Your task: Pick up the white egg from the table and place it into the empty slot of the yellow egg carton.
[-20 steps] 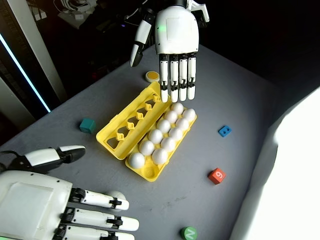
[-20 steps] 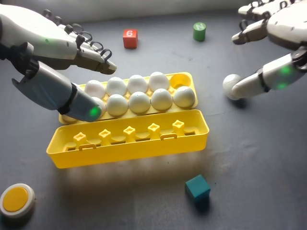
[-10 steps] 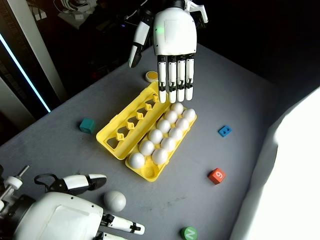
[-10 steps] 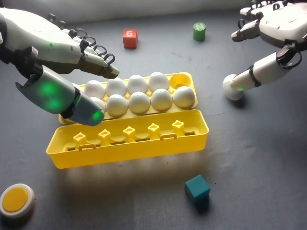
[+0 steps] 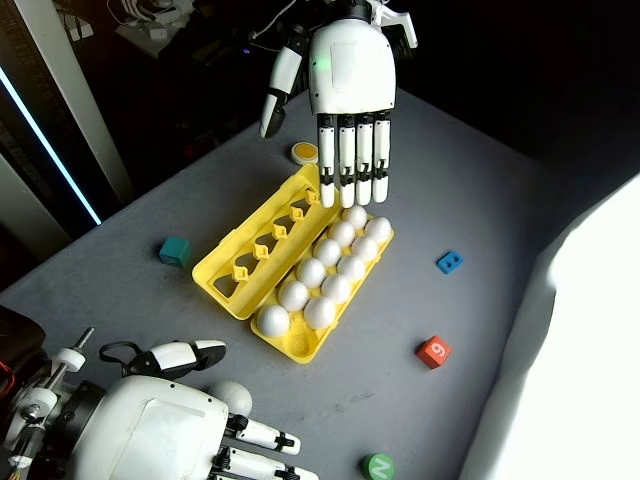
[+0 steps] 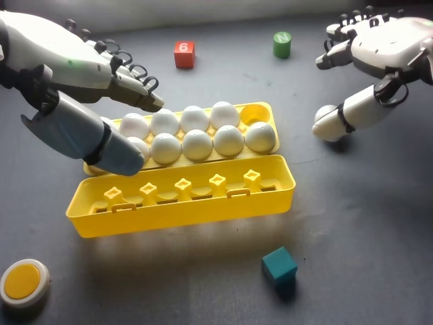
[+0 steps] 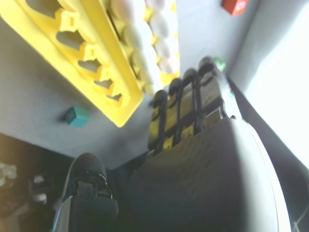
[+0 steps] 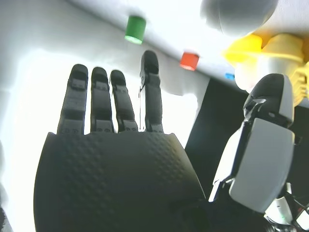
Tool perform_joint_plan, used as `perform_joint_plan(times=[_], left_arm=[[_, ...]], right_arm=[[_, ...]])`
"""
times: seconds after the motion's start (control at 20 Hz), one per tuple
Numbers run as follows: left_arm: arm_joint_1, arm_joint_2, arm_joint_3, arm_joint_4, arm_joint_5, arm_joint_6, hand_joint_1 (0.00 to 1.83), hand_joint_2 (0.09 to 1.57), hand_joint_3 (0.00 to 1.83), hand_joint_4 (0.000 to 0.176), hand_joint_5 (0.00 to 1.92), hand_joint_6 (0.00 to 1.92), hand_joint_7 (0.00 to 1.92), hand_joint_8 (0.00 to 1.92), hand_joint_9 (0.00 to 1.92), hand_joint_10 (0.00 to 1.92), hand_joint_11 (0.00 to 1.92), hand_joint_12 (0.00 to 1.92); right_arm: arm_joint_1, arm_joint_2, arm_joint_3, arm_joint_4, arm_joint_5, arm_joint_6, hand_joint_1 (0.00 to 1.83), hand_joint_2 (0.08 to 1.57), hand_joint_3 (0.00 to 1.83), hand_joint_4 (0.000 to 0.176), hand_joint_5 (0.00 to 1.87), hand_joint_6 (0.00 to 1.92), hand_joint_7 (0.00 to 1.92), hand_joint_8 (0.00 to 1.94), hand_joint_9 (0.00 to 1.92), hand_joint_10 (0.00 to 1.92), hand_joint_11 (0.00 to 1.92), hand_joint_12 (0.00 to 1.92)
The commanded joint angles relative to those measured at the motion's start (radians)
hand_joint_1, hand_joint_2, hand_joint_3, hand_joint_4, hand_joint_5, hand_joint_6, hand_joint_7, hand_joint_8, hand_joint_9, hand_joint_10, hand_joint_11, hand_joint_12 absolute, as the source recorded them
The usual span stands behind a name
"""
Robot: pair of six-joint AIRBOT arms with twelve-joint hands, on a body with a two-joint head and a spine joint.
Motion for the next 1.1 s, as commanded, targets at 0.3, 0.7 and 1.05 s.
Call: perform_joint_plan(times=[0.3,0.7,1.05], left_arm=[[-0.008,-0.005,0.007,0.003,0.080,0.000,0.00,1.19,0.00,0.000,0.11,0.00,0.09,0.00,0.06,0.00,0.00,0.14],[-0.008,-0.006,0.007,0.003,0.080,-0.002,0.00,1.18,0.00,0.000,0.07,0.00,0.07,0.00,0.03,0.00,0.00,0.06],[-0.008,-0.006,0.004,0.003,0.080,-0.004,0.00,1.18,0.00,0.000,0.09,0.01,0.09,0.01,0.05,0.01,0.01,0.04]], right_arm=[[-0.023,-0.003,0.014,0.002,0.088,0.002,0.45,0.69,0.00,0.056,0.40,0.00,0.00,0.00,0.00,0.00,0.00,0.00],[-0.026,-0.006,0.014,0.002,0.083,0.006,0.48,0.70,0.00,0.062,0.40,0.00,0.00,0.00,0.00,0.00,0.00,0.00],[-0.024,-0.017,0.014,0.002,0.084,0.006,0.52,0.72,0.00,0.082,0.45,0.02,0.00,0.00,0.00,0.00,0.00,0.00]])
